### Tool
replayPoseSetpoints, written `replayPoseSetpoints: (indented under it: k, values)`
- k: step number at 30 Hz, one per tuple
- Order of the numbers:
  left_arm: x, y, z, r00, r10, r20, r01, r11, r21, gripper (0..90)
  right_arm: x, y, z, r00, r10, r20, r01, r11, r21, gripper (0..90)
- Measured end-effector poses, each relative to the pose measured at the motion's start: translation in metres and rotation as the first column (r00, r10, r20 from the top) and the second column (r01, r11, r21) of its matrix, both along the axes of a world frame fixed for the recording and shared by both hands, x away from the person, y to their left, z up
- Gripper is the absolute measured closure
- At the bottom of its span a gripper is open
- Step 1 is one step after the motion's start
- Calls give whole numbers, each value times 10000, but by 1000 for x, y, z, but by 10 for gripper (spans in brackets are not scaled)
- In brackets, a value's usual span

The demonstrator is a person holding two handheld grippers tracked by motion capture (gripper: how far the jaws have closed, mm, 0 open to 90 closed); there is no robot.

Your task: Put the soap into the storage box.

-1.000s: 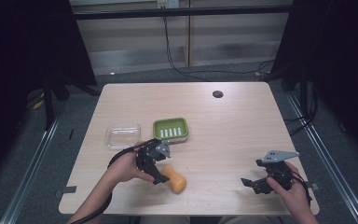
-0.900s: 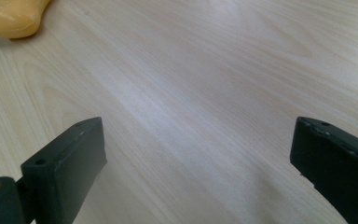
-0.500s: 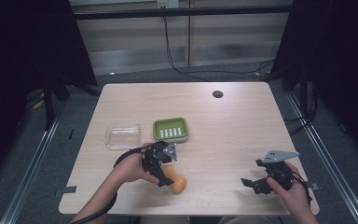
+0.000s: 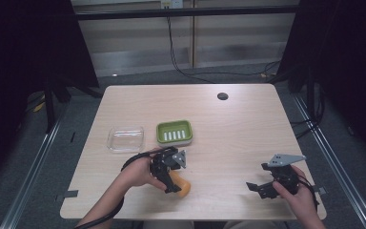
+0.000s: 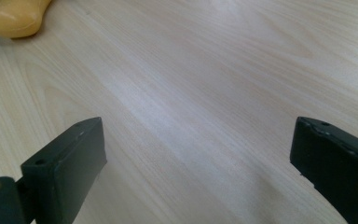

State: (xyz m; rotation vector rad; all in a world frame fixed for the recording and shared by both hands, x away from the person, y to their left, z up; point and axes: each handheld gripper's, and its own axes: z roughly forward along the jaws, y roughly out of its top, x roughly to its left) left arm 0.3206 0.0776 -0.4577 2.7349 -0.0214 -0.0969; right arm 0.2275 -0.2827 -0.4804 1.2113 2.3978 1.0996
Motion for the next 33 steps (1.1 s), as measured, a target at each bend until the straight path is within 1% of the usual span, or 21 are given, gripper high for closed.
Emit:
replayPoseSetpoints:
  k: [2,3,4,5,7,8,9,11,12,13,14,15,16,17,18,20,23,25,27,29,33]
  values:
    - [0,0,0,10000,-51,-82,51,10000,8,144,0,0,0,10000,-12,-3,12,10000,-26,35]
    - [-2,0,-2,9997,186,-139,-189,9996,-192,146,0,0,0,10000,14,7,-14,10000,-33,35]
    - [-1,0,-1,9998,-168,-63,168,9999,-36,153,0,0,0,10000,24,10,-24,10000,-34,35]
    - [-2,-1,-2,9997,-205,-166,203,9998,-93,161,0,0,0,10000,34,6,-34,10000,-42,35]
    - [-3,-2,-4,9991,-373,-181,370,9992,-118,170,0,0,0,10000,40,1,-40,10000,-50,35]
    - [-3,-2,-4,9985,-509,-188,510,9987,19,176,0,0,0,10000,55,-14,-55,10000,-53,35]
    - [-3,-2,-4,9983,-545,-202,545,9985,16,184,0,1,0,10000,69,-1,-69,10000,-59,35]
    - [-3,-3,-4,9982,-543,-241,542,9985,-37,204,0,1,0,10000,52,-10,-52,10000,-54,35]
    - [-5,-3,-6,9987,-301,-403,295,9994,-159,208,0,1,1,10000,28,-14,-28,10000,-34,35]
    - [-4,-3,-6,9986,-402,-337,398,9991,-124,209,0,1,1,10000,19,-14,-19,10000,-38,35]
    - [-5,-3,-7,9985,-366,-414,362,9993,-84,214,0,1,0,10000,41,-9,-41,10000,-42,35]
    - [-4,-4,-6,9979,-549,-343,550,9985,32,222,0,1,0,10000,53,-21,-53,10000,-43,35]
    - [-3,-4,-6,9981,-551,-276,551,9985,6,232,0,1,0,10000,62,-13,-62,10000,-56,35]
    - [-3,-3,-7,9977,-589,-349,589,9983,-9,236,0,1,0,10000,61,-14,-61,10000,-66,35]
    - [-4,-3,-9,9985,-419,-366,414,9990,-139,248,0,1,0,10000,51,-29,-51,10000,-64,35]
    - [-5,-3,-10,9982,-451,-406,445,9989,-150,253,0,1,0,10000,57,-14,-57,10000,-61,35]
    - [-4,-4,-11,9984,-512,-224,511,9987,-15,262,0,1,0,10000,67,-26,-67,10000,-72,35]
    - [-5,-4,-12,9987,-452,-225,453,9990,25,270,0,1,0,10000,84,-19,-85,9999,-69,35]
    - [-3,-5,-11,9976,-659,-193,664,9974,274,277,0,1,0,10000,66,-25,-67,10000,-61,35]
    - [-3,-5,-12,9980,-555,-295,564,9978,334,292,0,1,1,10000,67,-22,-68,10000,-46,35]
    - [-3,-5,-13,9985,-494,-231,506,9973,530,331,0,1,0,10000,79,-28,-79,10000,-56,35]
